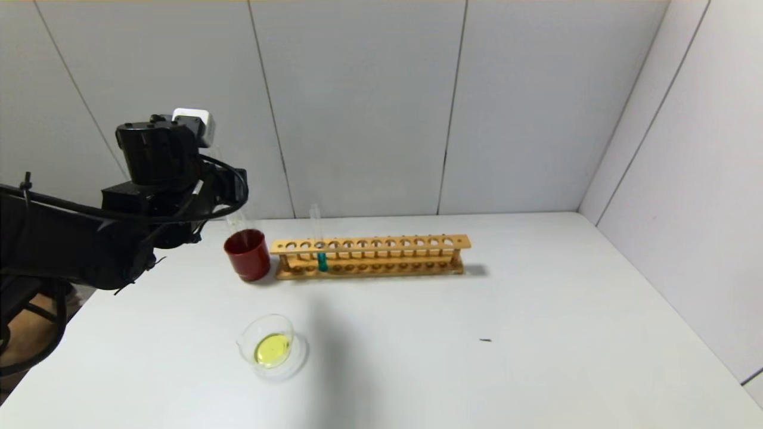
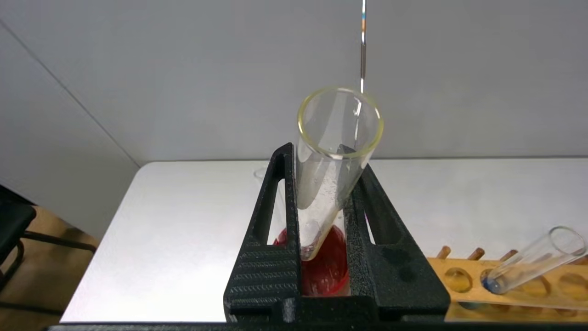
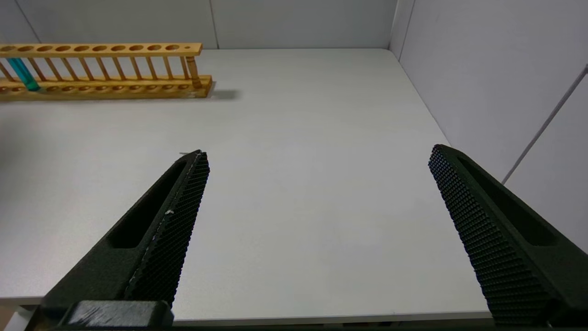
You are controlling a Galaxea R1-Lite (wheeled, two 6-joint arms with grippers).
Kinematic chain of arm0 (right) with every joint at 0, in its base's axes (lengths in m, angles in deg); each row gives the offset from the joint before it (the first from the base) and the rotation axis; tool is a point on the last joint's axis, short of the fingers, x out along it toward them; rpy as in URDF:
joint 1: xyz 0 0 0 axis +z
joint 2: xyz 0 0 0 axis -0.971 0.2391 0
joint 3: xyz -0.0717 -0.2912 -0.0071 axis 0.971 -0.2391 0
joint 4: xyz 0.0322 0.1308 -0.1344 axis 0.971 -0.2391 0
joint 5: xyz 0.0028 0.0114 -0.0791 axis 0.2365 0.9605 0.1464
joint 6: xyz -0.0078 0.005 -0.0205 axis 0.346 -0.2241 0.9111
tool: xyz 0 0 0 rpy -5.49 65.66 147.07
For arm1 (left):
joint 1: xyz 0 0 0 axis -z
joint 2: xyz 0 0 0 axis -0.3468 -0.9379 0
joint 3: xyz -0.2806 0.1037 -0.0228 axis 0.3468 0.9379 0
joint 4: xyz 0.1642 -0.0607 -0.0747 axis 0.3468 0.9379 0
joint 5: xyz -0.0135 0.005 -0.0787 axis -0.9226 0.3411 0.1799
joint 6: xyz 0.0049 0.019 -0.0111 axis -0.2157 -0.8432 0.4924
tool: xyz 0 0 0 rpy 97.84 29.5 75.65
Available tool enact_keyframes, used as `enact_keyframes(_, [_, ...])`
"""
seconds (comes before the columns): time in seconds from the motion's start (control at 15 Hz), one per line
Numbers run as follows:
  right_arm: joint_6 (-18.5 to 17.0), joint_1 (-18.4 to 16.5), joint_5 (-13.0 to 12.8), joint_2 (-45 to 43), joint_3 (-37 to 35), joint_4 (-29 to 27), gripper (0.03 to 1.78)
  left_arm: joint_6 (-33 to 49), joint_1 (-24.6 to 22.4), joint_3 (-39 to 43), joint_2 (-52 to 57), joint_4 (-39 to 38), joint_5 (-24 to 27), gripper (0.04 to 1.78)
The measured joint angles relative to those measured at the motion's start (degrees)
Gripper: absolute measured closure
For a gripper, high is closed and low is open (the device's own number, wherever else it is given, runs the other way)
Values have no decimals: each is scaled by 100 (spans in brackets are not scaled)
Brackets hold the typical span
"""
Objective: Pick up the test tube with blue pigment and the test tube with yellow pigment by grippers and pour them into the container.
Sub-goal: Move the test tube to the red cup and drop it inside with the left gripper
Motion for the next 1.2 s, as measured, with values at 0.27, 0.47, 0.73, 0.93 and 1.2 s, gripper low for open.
enact_keyframes(0.27, [0,0,0,0,0,0,6,22,-160,0,-354,-189,28,150])
enact_keyframes(0.47, [0,-5,0,0,0,0,6,50,-235,52,-684,-388,33,150])
enact_keyframes(0.73, [-2,0,-2,0,0,2,6,421,-277,99,-1101,-568,45,150])
enact_keyframes(0.93, [-2,0,-2,0,0,0,6,536,-276,116,-1291,-573,59,150])
enact_keyframes(1.2, [-2,-2,0,0,0,0,6,624,-282,232,-1479,-995,50,150])
